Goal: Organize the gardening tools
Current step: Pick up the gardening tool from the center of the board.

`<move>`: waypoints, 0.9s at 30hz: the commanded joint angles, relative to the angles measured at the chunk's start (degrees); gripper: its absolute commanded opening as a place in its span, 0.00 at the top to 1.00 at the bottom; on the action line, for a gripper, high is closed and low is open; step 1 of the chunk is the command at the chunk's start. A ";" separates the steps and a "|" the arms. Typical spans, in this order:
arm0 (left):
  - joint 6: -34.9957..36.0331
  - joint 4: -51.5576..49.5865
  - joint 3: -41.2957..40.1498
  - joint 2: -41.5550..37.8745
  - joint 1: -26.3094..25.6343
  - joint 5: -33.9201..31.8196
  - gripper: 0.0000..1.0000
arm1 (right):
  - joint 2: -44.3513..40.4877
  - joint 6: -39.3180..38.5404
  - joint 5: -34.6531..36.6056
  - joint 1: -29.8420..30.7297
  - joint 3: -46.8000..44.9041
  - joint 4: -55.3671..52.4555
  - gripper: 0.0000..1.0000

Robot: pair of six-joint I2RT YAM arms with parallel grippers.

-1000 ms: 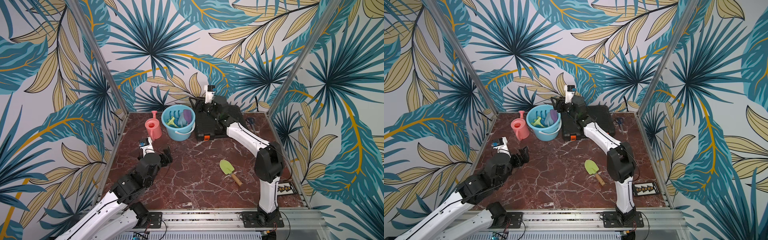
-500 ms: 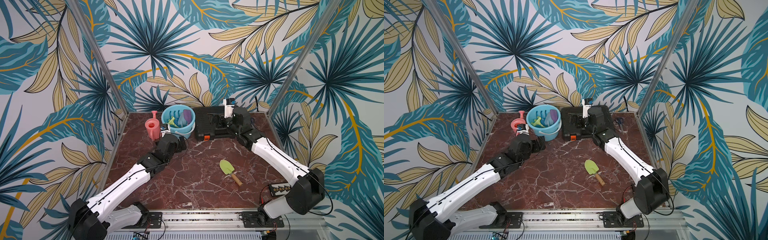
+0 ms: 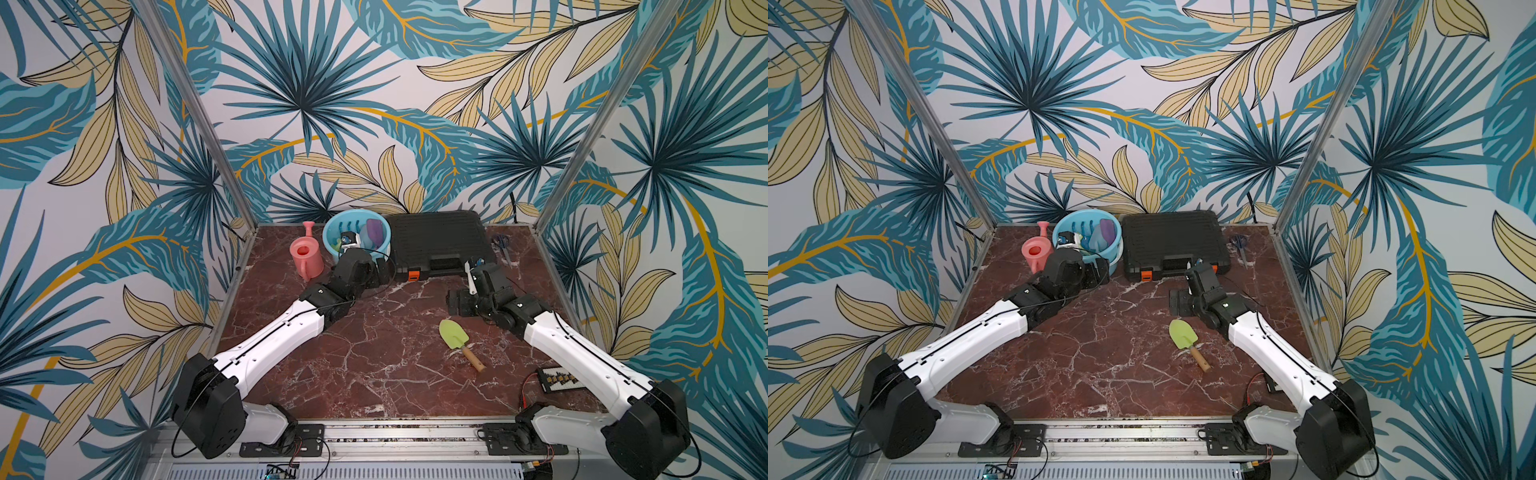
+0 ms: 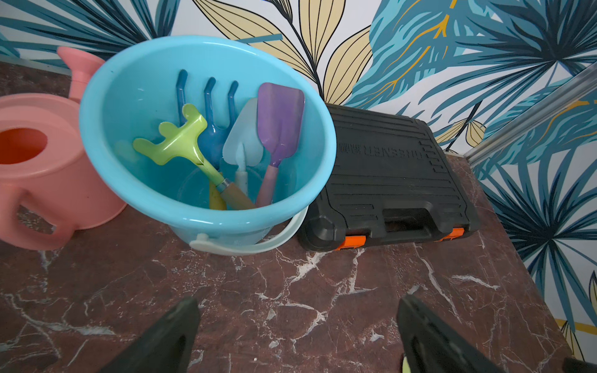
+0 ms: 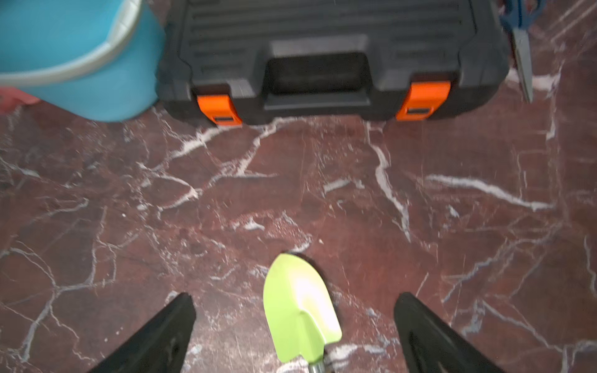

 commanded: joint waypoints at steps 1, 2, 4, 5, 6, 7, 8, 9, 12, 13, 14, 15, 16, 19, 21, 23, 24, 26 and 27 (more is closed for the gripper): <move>0.88 0.54 2.02 -0.06 0.41 0.89 0.00 | 0.54 3.59 -0.48 -0.05 -2.33 -5.00 0.02; 0.88 0.27 1.99 -0.19 0.44 0.95 0.00 | 1.13 4.27 -0.65 -0.04 -2.78 -5.49 0.03; 0.78 -0.19 1.87 -0.48 0.51 0.94 0.00 | 2.17 5.44 -1.51 -0.04 -3.45 -6.25 0.05; 0.78 -0.52 1.79 -0.63 0.51 0.89 0.00 | 2.58 5.98 -1.95 -0.04 -3.72 -6.51 0.06; 0.82 -0.78 1.63 -0.90 0.58 0.80 0.00 | 3.02 6.75 -2.36 -0.03 -4.04 -6.74 0.08; 0.71 -1.02 1.43 -1.21 0.62 0.73 0.00 | 3.31 7.59 -2.70 -0.03 -4.52 -7.14 0.09; 0.55 -1.24 1.22 -1.51 0.63 0.55 0.00 | 3.54 8.36 -3.35 -0.09 -4.90 -7.57 0.11; 0.45 -1.39 0.90 -2.04 0.65 0.27 0.00 | 3.76 9.74 -4.32 -0.04 -5.88 -8.09 0.14; -0.04 -1.41 -0.48 -3.39 0.71 -0.52 0.00 | 3.55 12.78 -6.08 0.04 -8.81 -9.75 0.20; -0.16 -1.41 -0.94 -3.83 0.75 -0.64 0.00 | 3.31 13.69 -6.64 0.13 -9.88 -10.37 0.21; -0.29 -1.41 -1.22 -4.24 0.84 -0.74 0.00 | 3.15 14.28 -7.18 0.38 -10.80 -10.97 0.22; -0.34 -1.41 -1.57 -4.63 0.84 -0.88 0.00 | 2.67 14.71 -7.55 0.80 -11.65 -11.78 0.22; -0.46 -1.37 -1.86 -4.90 0.89 -1.04 0.00 | 2.19 14.92 -7.58 1.11 -12.36 -12.19 0.23; -0.66 -1.40 -2.58 -5.34 1.01 -1.10 0.00 | 0.87 15.08 -7.76 1.43 -14.04 -13.11 0.23; -0.69 -2.53 -2.61 -5.31 0.97 -0.90 0.00 | 0.89 14.98 -7.85 1.44 -14.78 -13.17 0.25; -0.63 -2.80 -2.58 -5.11 1.03 -0.70 0.00 | 1.32 14.81 -8.08 1.57 -15.48 -12.79 0.29; -0.73 -2.71 -2.50 -5.01 1.04 -0.56 0.00 | 1.88 14.80 -8.23 1.63 -15.80 -12.46 0.31; -0.80 -2.72 -2.34 -4.77 1.04 -0.30 0.00 | 2.64 14.80 -8.49 1.79 -16.58 -11.39 0.34; -0.84 -2.58 -2.31 -4.78 1.04 -0.29 0.00 | 3.11 14.89 -8.66 1.88 -17.02 -10.79 0.36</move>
